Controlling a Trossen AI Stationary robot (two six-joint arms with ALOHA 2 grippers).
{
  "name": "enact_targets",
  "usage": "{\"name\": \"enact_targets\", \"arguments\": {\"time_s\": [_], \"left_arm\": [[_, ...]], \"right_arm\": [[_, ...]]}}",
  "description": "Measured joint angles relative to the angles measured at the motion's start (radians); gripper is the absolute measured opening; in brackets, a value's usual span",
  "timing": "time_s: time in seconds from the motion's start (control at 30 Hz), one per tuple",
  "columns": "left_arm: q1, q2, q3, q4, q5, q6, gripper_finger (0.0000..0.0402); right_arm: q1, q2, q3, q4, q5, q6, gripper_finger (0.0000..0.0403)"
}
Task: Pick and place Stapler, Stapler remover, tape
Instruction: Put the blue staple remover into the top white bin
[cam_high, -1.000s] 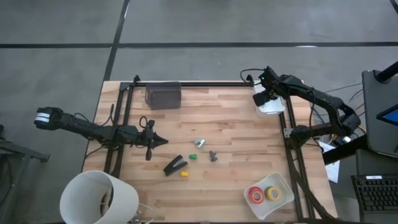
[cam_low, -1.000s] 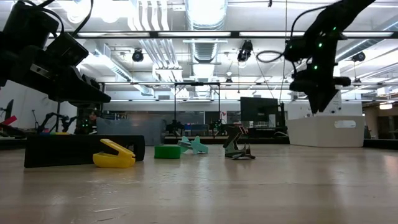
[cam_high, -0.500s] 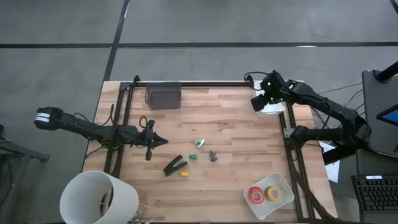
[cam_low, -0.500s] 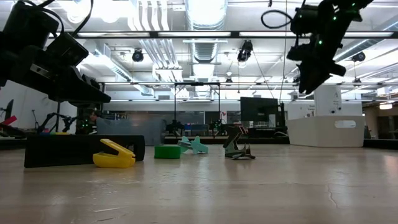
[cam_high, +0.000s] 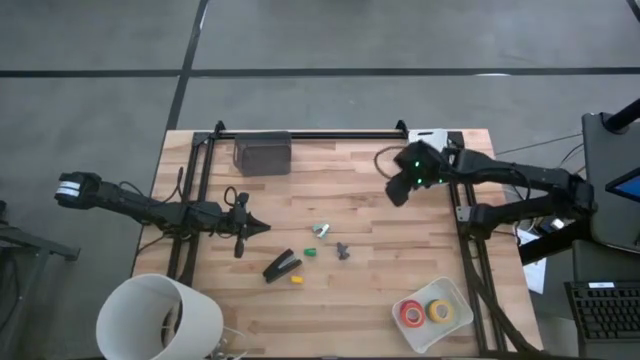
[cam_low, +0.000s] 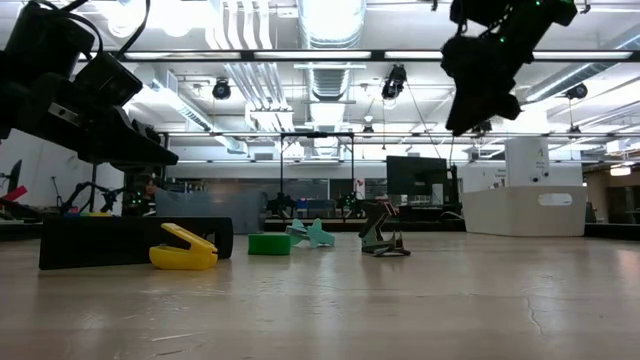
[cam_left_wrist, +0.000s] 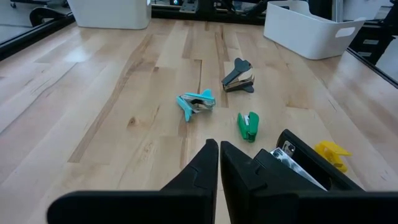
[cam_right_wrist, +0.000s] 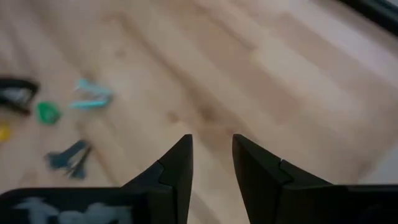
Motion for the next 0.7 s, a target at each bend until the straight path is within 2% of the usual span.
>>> {"name": "enact_targets", "arguments": {"time_s": [0.2,0.3,0.57,0.7], "left_arm": [[0.0,0.0,0.0,0.0,0.0,0.0,0.0019],[0.0,0.0,0.0,0.0,0.0,0.0,0.0021],[0.0,0.0,0.0,0.0,0.0,0.0,0.0019],[0.0,0.0,0.0,0.0,0.0,0.0,0.0021]], "right_arm": [[0.148,0.046,-0.01,0.124,-0.01,0.063,0.01],[0.193,0.078,-0.01,0.168,-0.065,0.11,0.0102],[0.235,0.195,-0.011,0.179,-0.218,0.248,0.0107],[0.244,0.261,-0.013,0.182,-0.239,0.26,0.01]]}}
